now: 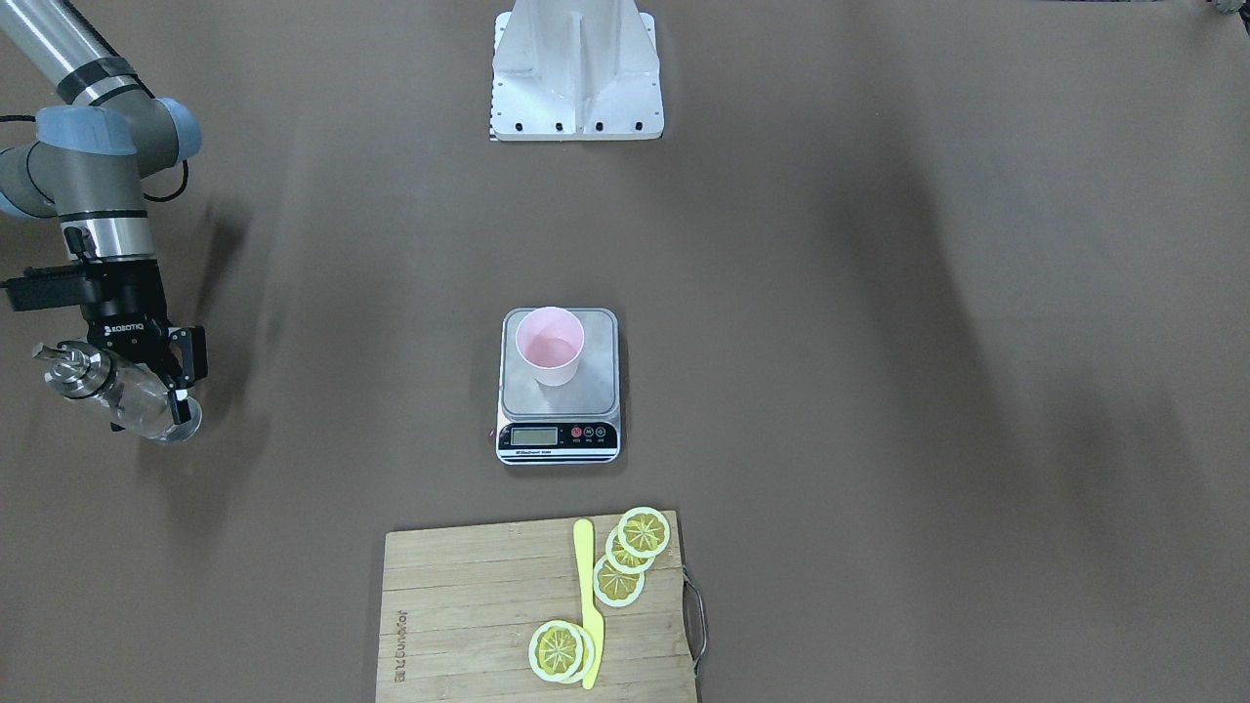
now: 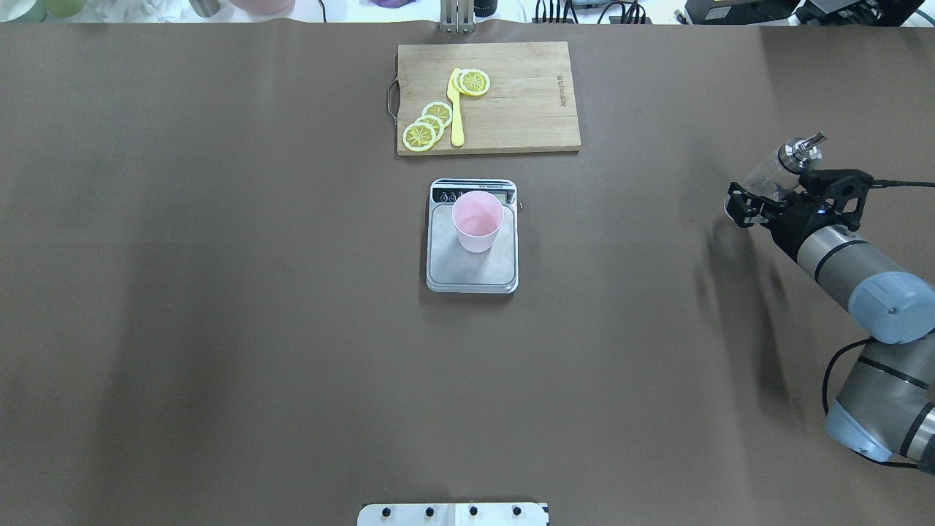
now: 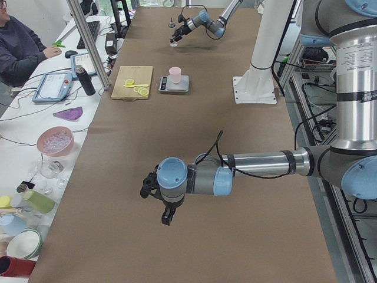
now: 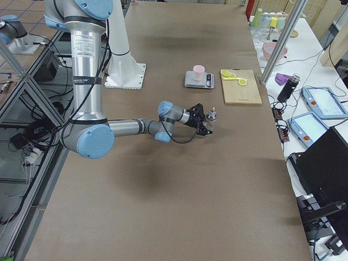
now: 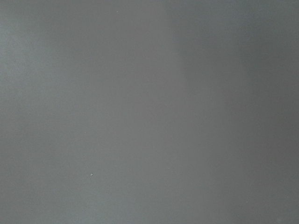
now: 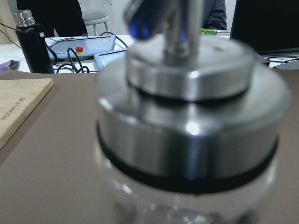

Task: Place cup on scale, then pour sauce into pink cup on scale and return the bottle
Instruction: 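Carry the bottle with the right gripper back to its spot, then lower the glass sauce bottle onto the table with the right gripper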

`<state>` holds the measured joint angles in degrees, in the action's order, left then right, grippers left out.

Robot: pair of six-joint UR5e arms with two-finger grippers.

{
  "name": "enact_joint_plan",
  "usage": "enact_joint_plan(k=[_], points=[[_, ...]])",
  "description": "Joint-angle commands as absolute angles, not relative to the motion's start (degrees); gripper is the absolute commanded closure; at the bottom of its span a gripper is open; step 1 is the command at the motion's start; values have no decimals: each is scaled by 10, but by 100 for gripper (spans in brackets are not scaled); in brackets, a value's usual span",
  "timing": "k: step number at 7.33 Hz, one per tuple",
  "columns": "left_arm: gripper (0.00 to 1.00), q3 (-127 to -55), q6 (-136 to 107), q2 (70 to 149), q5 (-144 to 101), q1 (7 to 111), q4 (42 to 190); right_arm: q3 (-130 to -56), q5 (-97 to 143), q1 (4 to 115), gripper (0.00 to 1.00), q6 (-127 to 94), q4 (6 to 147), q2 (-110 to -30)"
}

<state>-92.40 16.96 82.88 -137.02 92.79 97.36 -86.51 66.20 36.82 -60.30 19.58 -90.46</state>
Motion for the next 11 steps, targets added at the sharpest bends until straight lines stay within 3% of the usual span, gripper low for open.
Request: enact_joint_plan(k=[1,11], points=[[2,-924,170,829,-1370,927,973,-864,660,368,100,-603,198,-921],[2,-920,169,830,-1370,925,974,-841,642,367,100,-601,198,-930]])
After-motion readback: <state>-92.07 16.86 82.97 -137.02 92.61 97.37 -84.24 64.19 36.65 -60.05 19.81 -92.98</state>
